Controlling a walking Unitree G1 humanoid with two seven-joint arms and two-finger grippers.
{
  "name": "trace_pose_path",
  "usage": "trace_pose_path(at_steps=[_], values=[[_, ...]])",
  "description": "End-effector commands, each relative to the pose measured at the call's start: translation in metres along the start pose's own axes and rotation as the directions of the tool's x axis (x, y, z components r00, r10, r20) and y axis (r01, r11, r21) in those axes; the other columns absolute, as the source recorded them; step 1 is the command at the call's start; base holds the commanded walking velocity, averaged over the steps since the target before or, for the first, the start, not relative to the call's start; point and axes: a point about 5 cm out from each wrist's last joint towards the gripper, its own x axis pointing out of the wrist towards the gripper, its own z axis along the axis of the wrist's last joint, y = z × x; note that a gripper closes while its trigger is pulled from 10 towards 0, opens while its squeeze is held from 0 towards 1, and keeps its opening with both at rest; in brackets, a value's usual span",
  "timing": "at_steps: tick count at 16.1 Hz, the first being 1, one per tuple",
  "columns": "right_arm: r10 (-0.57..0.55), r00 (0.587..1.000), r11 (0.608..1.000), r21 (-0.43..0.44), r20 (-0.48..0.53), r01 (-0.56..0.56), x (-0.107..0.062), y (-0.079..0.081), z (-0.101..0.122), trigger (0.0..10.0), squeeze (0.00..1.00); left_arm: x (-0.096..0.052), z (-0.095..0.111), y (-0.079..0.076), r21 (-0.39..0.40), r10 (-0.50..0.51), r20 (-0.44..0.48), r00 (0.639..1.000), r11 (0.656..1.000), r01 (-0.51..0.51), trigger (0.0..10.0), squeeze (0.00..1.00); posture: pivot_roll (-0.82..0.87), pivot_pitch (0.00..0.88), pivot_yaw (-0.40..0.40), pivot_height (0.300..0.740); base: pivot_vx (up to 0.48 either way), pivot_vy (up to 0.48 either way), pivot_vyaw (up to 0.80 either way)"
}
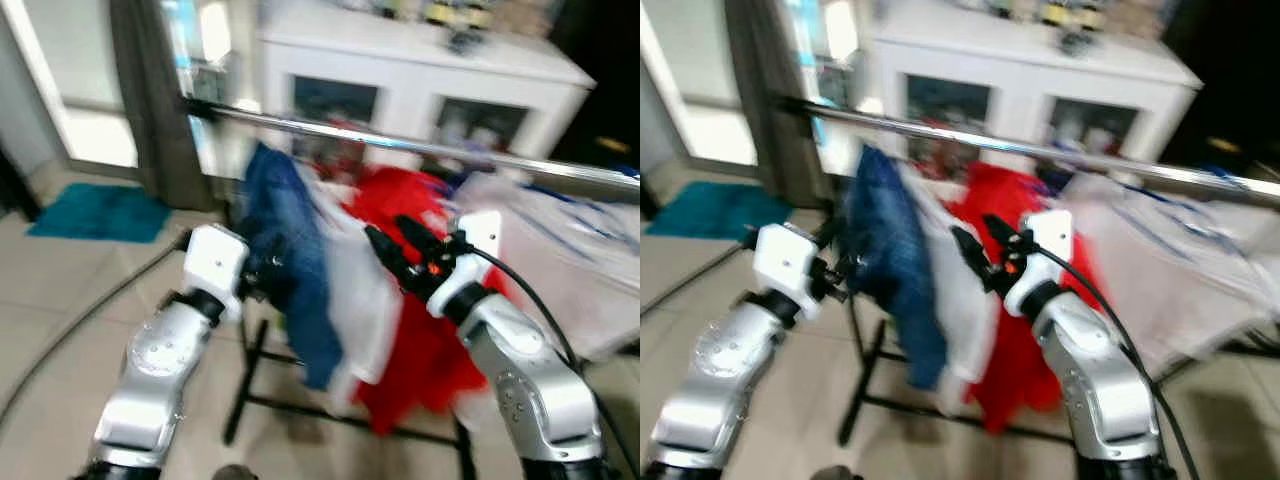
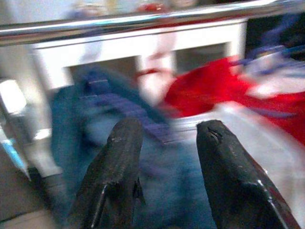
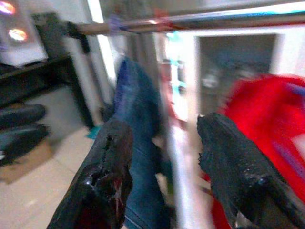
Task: Hang hanger
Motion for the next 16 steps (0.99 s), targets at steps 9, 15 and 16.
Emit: trace_pose_path(at_steps=[9,15,16], values=[[-0.100,0.995,0.995,-0.004,-0.006,0.100,0.004,-0.008,-0.004,10.0,0.00,-0.001,-0.005,0.003,-0.004,-0.006,-0.051,0.999,1.000,0.006,10.0,0.00,0.12,0.000,-0.058,0.740,0.000,-0.034,0.00],[-0.121,0.992,0.992,-0.019,0.021,0.122,0.010,-0.011,0.002,10.0,0.00,-0.001,-0.003,-0.003,-0.029,-0.058,-0.026,0.998,0.998,0.057,10.0,0.00,0.13,0.000,-0.061,0.740,0.263,0.000,0.27],[-0.098,0.994,0.995,-0.033,0.041,0.099,0.012,-0.009,0.010,10.0,0.00,-0.002,-0.002,-0.003,-0.018,-0.066,-0.024,0.998,0.998,0.065,10.0,0.00,0.13,0.000,-0.061,0.740,0.000,0.000,0.00]])
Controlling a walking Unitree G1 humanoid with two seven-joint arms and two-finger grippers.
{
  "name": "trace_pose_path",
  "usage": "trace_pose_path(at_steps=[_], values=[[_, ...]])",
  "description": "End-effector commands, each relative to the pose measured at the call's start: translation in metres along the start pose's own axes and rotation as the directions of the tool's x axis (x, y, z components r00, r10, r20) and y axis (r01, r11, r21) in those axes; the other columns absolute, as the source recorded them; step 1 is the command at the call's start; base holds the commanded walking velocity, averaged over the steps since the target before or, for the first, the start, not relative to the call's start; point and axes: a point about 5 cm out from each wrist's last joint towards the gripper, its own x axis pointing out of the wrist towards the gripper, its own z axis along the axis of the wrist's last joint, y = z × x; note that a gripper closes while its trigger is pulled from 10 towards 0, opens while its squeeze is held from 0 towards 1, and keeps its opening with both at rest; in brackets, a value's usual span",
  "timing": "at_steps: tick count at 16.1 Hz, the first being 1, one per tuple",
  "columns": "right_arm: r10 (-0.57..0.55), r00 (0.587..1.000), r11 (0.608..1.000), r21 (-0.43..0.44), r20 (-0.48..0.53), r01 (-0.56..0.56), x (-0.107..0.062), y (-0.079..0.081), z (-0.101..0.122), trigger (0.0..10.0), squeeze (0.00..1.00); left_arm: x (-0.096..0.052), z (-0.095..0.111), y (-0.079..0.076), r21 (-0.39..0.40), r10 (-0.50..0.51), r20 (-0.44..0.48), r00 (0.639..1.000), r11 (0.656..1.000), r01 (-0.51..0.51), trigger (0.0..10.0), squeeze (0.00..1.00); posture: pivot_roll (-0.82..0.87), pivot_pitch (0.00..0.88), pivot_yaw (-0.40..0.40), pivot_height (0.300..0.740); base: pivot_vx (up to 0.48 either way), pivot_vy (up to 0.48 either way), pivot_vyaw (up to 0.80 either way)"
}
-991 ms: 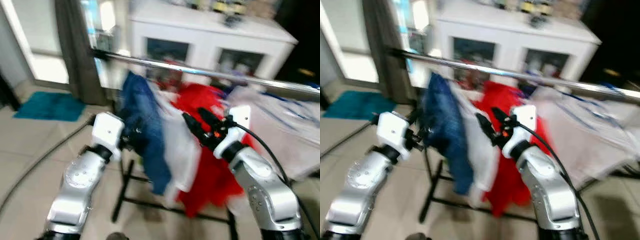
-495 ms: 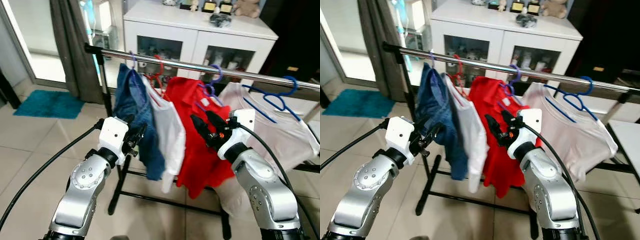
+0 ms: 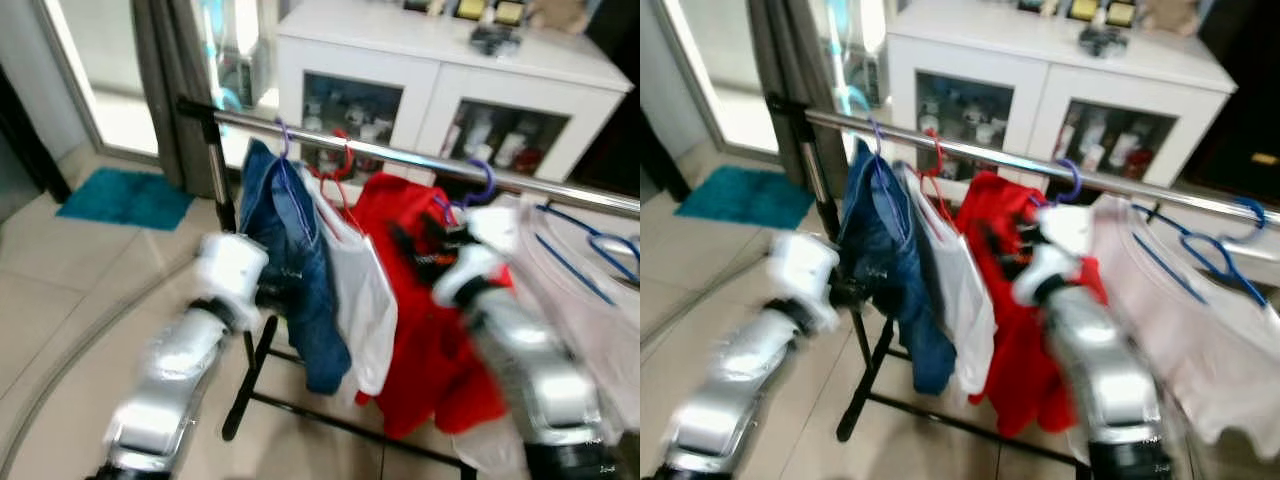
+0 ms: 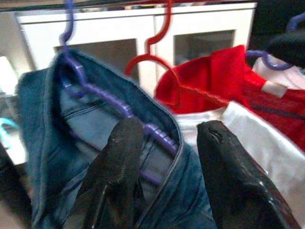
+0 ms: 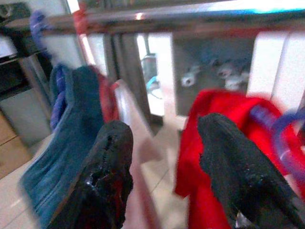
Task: Hang hanger
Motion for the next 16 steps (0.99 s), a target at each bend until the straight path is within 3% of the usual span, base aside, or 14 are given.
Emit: trace_pose_path(at_steps=[1,2,3,5,7,10,13,14,16], values=[[0.040,0.999,0.999,0.003,0.031,-0.041,0.004,0.008,0.009,10.0,0.00,-0.005,0.001,0.005,0.011,0.003,0.008,1.000,1.000,-0.003,10.0,0.00,0.13,0.000,-0.061,0.740,0.000,0.000,0.00],[0.050,0.998,0.999,0.012,0.034,-0.051,0.006,0.008,0.015,10.0,0.37,-0.009,0.004,0.005,-0.002,-0.035,0.034,0.999,0.999,0.035,10.0,0.00,0.13,0.000,-0.065,0.740,0.000,0.000,0.00],[0.063,0.998,0.998,0.026,0.024,-0.063,0.008,0.008,0.017,10.0,1.00,-0.011,0.006,0.004,-0.008,-0.059,0.045,0.997,0.998,0.060,10.0,0.00,0.13,0.000,-0.065,0.740,0.000,0.000,0.00],[0.087,0.993,0.996,-0.015,-0.077,-0.089,0.022,0.009,0.019,10.0,1.00,-0.017,0.006,0.006,-0.011,-0.135,0.028,0.990,0.991,0.135,10.0,0.00,0.12,0.000,-0.063,0.740,0.000,0.000,0.00],[0.062,0.991,0.998,0.024,-0.122,-0.060,0.038,0.009,0.017,10.0,1.00,-0.021,0.006,0.008,-0.009,-0.184,0.014,0.983,0.983,0.184,10.0,0.00,0.12,0.000,-0.058,0.740,0.000,0.000,0.00],[0.139,0.974,0.989,0.076,-0.178,-0.127,0.064,0.019,0.020,10.0,1.00,-0.026,0.005,0.004,-0.002,-0.262,-0.022,0.965,0.965,0.262,10.0,0.00,0.12,0.000,-0.056,0.740,0.000,0.000,0.00],[0.146,0.968,0.988,0.078,-0.206,-0.132,0.081,0.022,0.021,10.0,1.00,-0.027,0.004,0.004,0.007,-0.279,-0.042,0.959,0.960,0.279,10.0,0.00,0.12,0.000,-0.060,0.740,0.000,0.000,0.00],[0.150,0.967,0.987,0.096,-0.205,-0.132,0.089,0.023,0.021,10.0,0.00,-0.028,0.002,0.004,0.014,-0.279,-0.056,0.959,0.960,0.280,10.0,0.00,0.13,0.000,-0.066,0.740,0.000,0.000,0.00],[0.151,0.964,0.987,0.088,-0.219,-0.135,0.094,0.025,0.019,10.0,0.00,-0.029,0.001,0.004,0.013,-0.281,-0.062,0.958,0.959,0.283,10.0,0.00,0.13,0.000,-0.068,0.740,0.000,0.000,0.00]])
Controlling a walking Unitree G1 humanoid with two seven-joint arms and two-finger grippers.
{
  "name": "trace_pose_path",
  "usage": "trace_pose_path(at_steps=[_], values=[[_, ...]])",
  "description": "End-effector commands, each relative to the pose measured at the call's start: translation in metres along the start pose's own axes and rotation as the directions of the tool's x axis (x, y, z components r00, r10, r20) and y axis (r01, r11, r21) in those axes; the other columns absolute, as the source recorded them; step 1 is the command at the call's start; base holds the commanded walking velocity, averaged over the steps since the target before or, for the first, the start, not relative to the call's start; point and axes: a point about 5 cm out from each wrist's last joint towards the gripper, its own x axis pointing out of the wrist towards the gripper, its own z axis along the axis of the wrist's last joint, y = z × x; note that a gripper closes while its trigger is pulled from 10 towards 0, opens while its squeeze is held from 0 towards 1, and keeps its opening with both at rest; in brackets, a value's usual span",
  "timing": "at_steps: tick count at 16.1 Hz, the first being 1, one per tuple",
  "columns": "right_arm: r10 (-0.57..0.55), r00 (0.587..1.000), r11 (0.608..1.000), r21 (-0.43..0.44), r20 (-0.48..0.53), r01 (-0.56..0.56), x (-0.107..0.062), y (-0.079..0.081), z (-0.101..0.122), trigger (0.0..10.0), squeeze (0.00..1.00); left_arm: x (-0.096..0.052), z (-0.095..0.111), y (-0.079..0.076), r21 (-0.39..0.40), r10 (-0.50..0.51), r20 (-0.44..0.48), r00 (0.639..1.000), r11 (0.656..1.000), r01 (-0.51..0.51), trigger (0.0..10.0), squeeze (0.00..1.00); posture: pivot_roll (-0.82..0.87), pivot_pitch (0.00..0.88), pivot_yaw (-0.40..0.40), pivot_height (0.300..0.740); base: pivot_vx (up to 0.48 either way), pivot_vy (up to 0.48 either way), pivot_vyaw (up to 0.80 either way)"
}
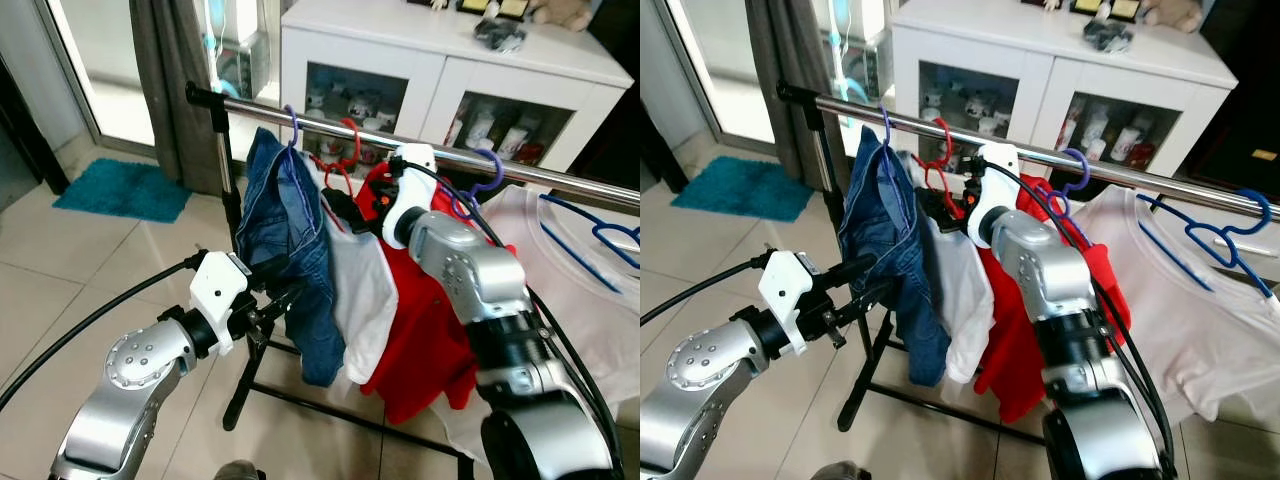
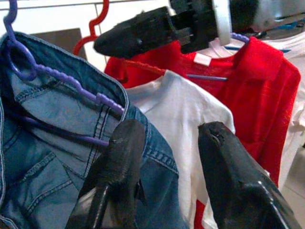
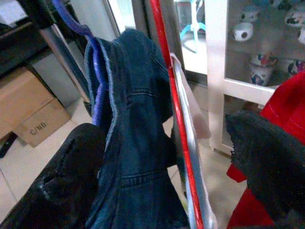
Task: Hang hanger
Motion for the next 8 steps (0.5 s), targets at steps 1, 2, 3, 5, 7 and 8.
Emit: trace_pose_path(at_steps=[1,2,3,5,7,8], values=[[-0.005,1.000,1.000,-0.018,0.010,0.005,0.003,-0.002,0.004,10.0,0.00,0.000,-0.001,-0.003,0.003,-0.019,-0.015,1.000,1.000,0.019,10.0,0.00,0.13,0.000,-0.069,0.740,0.000,0.000,0.00],[0.002,1.000,1.000,-0.012,0.013,-0.002,0.004,-0.001,0.004,10.0,0.00,0.000,-0.001,-0.003,0.003,-0.020,-0.016,1.000,1.000,0.020,10.0,0.00,0.13,0.000,-0.069,0.740,0.000,0.000,0.00],[0.012,1.000,1.000,-0.008,0.019,-0.012,0.006,0.000,0.005,10.0,0.00,0.000,-0.001,-0.004,0.004,-0.021,-0.017,1.000,1.000,0.021,10.0,0.00,0.14,0.000,-0.070,0.740,0.000,0.000,0.00],[0.006,1.000,1.000,-0.026,0.008,-0.006,0.009,-0.001,0.004,10.0,0.00,0.000,-0.002,-0.003,0.006,-0.022,-0.021,1.000,1.000,0.022,10.0,0.00,0.14,0.000,-0.068,0.740,0.000,0.000,0.00],[0.001,1.000,1.000,-0.020,-0.007,-0.001,0.013,-0.002,0.000,8.5,0.00,0.001,-0.002,-0.003,0.007,-0.026,-0.025,0.999,1.000,0.026,10.0,0.00,0.13,0.000,-0.064,0.740,0.000,0.000,0.00],[-0.012,1.000,1.000,-0.013,-0.012,0.012,0.016,-0.003,-0.001,4.8,0.00,0.002,-0.003,-0.003,0.009,-0.027,-0.028,0.999,1.000,0.027,10.0,0.00,0.13,0.000,-0.062,0.740,0.000,0.000,0.00]])
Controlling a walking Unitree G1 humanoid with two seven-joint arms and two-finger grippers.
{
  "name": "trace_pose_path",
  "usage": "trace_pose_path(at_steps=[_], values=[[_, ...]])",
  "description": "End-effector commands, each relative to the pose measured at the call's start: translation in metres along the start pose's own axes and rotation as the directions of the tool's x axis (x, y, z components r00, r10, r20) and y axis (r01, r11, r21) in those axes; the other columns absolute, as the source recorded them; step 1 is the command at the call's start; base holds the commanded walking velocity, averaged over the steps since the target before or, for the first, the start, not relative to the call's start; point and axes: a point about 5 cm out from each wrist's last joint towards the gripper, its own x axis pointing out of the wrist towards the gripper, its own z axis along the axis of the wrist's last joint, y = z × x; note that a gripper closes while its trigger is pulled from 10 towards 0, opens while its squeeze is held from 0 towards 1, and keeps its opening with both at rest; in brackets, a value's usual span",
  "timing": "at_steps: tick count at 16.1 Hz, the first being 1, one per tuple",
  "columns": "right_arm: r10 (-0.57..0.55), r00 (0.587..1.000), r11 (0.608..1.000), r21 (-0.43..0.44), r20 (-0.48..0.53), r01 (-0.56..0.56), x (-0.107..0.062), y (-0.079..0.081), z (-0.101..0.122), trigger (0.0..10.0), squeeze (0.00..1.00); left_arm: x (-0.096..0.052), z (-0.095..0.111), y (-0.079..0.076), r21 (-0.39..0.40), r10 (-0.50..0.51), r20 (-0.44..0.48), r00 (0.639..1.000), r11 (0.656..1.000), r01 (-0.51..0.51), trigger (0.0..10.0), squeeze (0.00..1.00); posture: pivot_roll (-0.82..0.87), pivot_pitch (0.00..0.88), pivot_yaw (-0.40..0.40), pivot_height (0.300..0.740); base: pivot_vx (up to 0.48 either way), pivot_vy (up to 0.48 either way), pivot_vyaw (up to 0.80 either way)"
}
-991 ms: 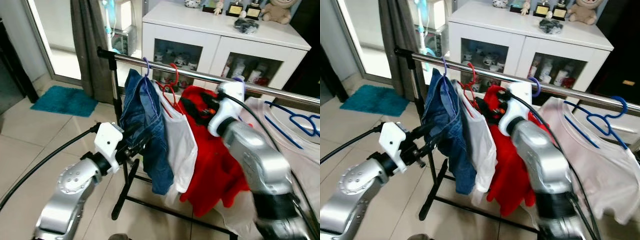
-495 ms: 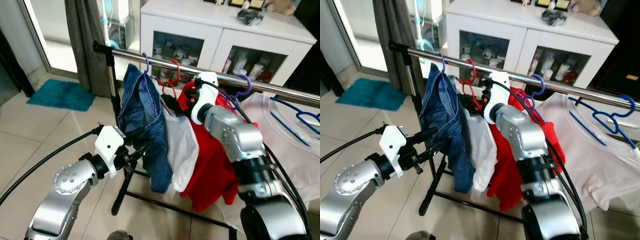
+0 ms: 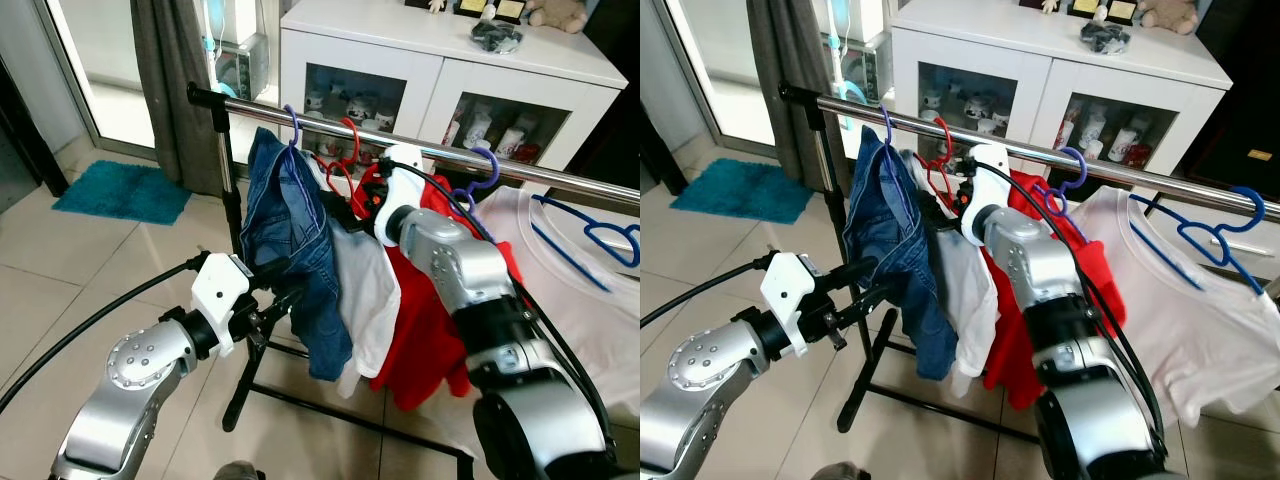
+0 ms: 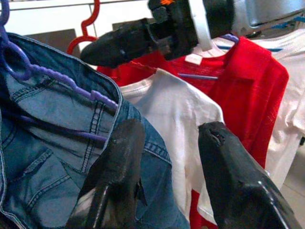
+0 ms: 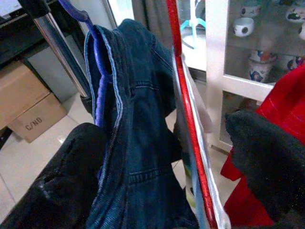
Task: Hang hanger
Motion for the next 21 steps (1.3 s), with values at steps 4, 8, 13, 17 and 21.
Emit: trace_pose_path(at_steps=[4,8,13,17,21], values=[[-0.045,0.999,0.999,-0.027,-0.002,0.045,0.009,-0.004,0.003,0.0,0.00,0.004,-0.002,-0.002,0.008,-0.017,-0.017,1.000,1.000,0.017,10.0,0.00,0.13,0.000,-0.065,0.740,0.000,0.000,0.00],[-0.063,0.998,0.997,-0.052,-0.016,0.062,0.013,-0.006,0.001,0.0,0.00,0.004,-0.002,-0.003,0.006,-0.011,-0.016,1.000,1.000,0.011,10.0,0.00,0.14,0.000,-0.075,0.740,0.000,0.000,0.00],[-0.097,0.995,0.995,-0.039,-0.030,0.096,0.015,-0.012,-0.003,0.0,0.00,0.004,-0.003,-0.003,0.008,-0.016,-0.019,1.000,1.000,0.017,10.0,0.00,0.14,0.000,-0.069,0.740,0.000,0.000,0.00],[-0.105,0.994,0.994,-0.036,-0.041,0.104,0.016,-0.014,-0.008,0.0,0.00,0.006,-0.004,-0.002,0.016,-0.017,-0.019,1.000,1.000,0.017,10.0,0.00,0.14,0.000,-0.070,0.740,0.000,0.000,0.00],[-0.106,0.994,0.994,-0.037,-0.031,0.105,0.016,-0.015,-0.008,0.0,0.00,0.006,-0.005,-0.002,0.017,-0.015,-0.018,1.000,1.000,0.016,10.0,0.00,0.14,0.000,-0.076,0.740,0.000,0.000,0.00]])
